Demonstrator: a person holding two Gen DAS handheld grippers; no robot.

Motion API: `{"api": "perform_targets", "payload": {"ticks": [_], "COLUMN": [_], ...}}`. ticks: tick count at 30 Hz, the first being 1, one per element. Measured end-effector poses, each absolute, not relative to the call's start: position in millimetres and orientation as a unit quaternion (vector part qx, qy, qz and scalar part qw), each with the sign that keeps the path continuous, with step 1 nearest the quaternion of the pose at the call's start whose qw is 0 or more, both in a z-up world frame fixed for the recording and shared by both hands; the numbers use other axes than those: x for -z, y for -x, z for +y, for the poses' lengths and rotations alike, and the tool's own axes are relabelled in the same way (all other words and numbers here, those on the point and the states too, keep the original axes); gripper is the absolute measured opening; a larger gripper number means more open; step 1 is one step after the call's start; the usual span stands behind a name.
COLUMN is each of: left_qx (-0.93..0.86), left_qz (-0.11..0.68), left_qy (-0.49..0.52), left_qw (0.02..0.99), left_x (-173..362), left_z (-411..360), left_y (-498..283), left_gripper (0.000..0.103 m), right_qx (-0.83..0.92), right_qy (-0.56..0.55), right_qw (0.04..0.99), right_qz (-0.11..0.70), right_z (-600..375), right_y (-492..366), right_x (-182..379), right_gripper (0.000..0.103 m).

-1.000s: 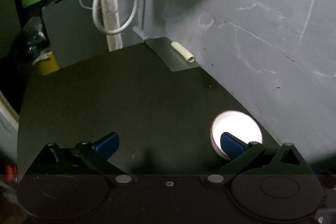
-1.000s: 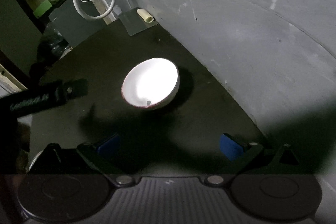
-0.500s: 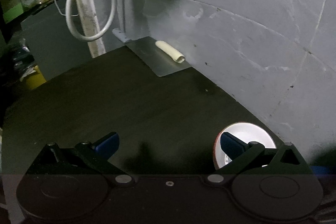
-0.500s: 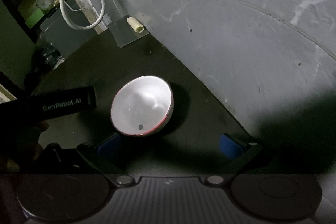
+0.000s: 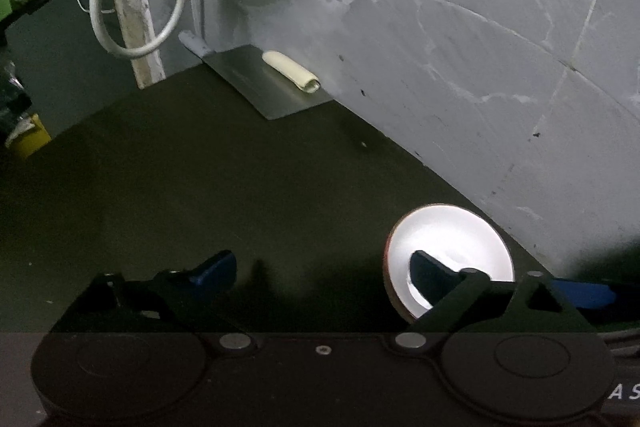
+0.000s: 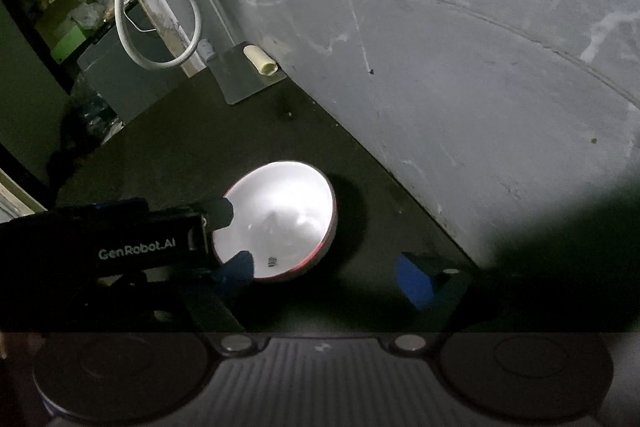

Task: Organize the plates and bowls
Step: 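Close the left tool on the rim of the second white bowl, then lift the second white bowl with the left tool toward the basin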

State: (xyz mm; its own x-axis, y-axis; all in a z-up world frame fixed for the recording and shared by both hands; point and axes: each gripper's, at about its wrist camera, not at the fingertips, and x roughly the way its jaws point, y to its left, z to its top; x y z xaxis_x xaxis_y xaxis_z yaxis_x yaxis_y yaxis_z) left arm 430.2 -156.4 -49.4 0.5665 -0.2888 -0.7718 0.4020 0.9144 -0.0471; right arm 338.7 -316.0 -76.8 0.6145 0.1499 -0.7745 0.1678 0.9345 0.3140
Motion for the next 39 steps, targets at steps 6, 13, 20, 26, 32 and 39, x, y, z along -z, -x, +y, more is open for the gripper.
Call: {"api": "perform_targets", "payload": {"ticks": [6,13,20,26,32,39], "left_qx": [0.223,0.250,0.273,0.264,0.252,0.240], "left_qz": [0.439,0.453,0.458,0.455,0.439,0.412], "left_qy": [-0.051,-0.028,-0.013,-0.007,-0.001,0.006], "left_qw": [0.869,0.855,0.846,0.850,0.862,0.879], "left_x": [55,60,59,54,38,10], "left_z": [-159,-159,-162,-157,-145,-123], "left_y": [-435,-435,-428,-418,-399,-368], "left_gripper": [0.068,0.036,0.011,0.008,0.007,0.007], "right_qx": [0.006,0.001,-0.013,-0.017,-0.031,-0.053], "right_qy": [-0.173,-0.174,-0.156,-0.151,-0.147,-0.139], "right_qw": [0.884,0.886,0.896,0.898,0.906,0.917], "right_qz": [0.435,0.429,0.416,0.413,0.395,0.371], "right_z": [-315,-316,-310,-309,-303,-291], "right_y": [-340,-341,-340,-335,-320,-294], "right_x": [77,81,79,76,62,36], "right_gripper": [0.067,0.048,0.023,0.017,0.016,0.016]}}
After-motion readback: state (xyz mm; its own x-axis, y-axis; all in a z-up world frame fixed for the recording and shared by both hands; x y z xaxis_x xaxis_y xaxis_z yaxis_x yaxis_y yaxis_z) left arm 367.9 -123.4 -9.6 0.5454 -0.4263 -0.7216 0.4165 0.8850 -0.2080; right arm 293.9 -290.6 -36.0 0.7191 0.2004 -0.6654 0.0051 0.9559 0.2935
